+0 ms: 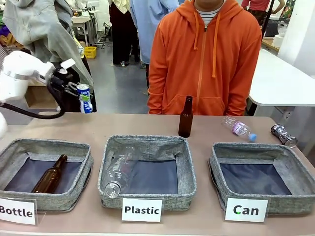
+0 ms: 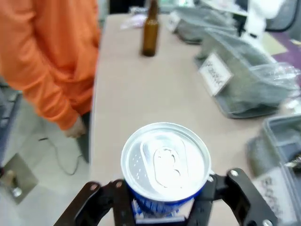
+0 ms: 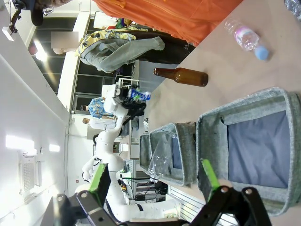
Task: Sort the can waste into the basket.
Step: Pick up the can waste from the table and place it in the right Fabric basket.
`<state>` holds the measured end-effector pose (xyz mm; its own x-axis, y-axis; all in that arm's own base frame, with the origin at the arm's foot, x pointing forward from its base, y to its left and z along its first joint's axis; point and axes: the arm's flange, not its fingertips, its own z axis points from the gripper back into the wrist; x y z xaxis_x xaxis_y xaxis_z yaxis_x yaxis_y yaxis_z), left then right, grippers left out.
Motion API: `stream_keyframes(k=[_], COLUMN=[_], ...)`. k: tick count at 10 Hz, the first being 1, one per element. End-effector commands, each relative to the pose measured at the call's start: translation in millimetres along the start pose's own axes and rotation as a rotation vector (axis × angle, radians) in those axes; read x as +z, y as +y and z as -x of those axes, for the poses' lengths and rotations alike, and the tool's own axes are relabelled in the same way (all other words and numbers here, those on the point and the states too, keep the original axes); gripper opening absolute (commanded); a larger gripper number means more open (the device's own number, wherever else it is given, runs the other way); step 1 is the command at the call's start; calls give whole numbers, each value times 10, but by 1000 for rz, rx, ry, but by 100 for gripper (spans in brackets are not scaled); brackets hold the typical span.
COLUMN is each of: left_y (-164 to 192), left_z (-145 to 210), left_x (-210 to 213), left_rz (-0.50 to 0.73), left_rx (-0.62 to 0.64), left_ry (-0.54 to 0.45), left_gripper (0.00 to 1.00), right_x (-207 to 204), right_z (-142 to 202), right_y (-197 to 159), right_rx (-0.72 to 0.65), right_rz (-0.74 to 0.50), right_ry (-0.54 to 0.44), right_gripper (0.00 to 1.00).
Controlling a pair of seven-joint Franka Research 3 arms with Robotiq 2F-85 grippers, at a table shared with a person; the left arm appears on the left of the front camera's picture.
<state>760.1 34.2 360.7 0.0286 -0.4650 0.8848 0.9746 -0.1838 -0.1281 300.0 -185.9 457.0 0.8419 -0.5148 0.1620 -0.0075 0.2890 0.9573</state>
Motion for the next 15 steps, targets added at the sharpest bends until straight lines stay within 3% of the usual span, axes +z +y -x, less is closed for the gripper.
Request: stream_keyframes(k=[1,3,5,7,8,9,13,14,15], left_y=[-944,-2013,-2814,-3116,-3124,-1670,-1670,-1736,-1458], left_z=[-397,-562,-491,-356,-272,-956,-956,-869,-977], left_x=[290,418,340,150,131,1646,1646,1545,1418], left_rz=[147,182,105,81,99,113,113,106,80], left_rx=[30,-33,-94,-106,-106,-89,-89,-100,-80], left_ry=[100,294,418,444,425,431,431,440,262], left_gripper=[0,0,0,0,0,19,19,33,33], right_x=[-7,-7,-7,-7,-7,-7,-7,-7,-7], right_z=[-15,-15,-15,-15,-15,-15,-15,-15,-15], right_y=[13,13,13,13,13,13,13,13,13], right_rx=[22,22,22,22,22,22,22,22,22], right_rz=[-24,-24,-24,-24,-24,-24,-24,-24,-24], right_ry=[-15,-15,-15,-15,-15,-15,-15,-15,-15], right_gripper=[100,100,100,100,100,100,100,100,100])
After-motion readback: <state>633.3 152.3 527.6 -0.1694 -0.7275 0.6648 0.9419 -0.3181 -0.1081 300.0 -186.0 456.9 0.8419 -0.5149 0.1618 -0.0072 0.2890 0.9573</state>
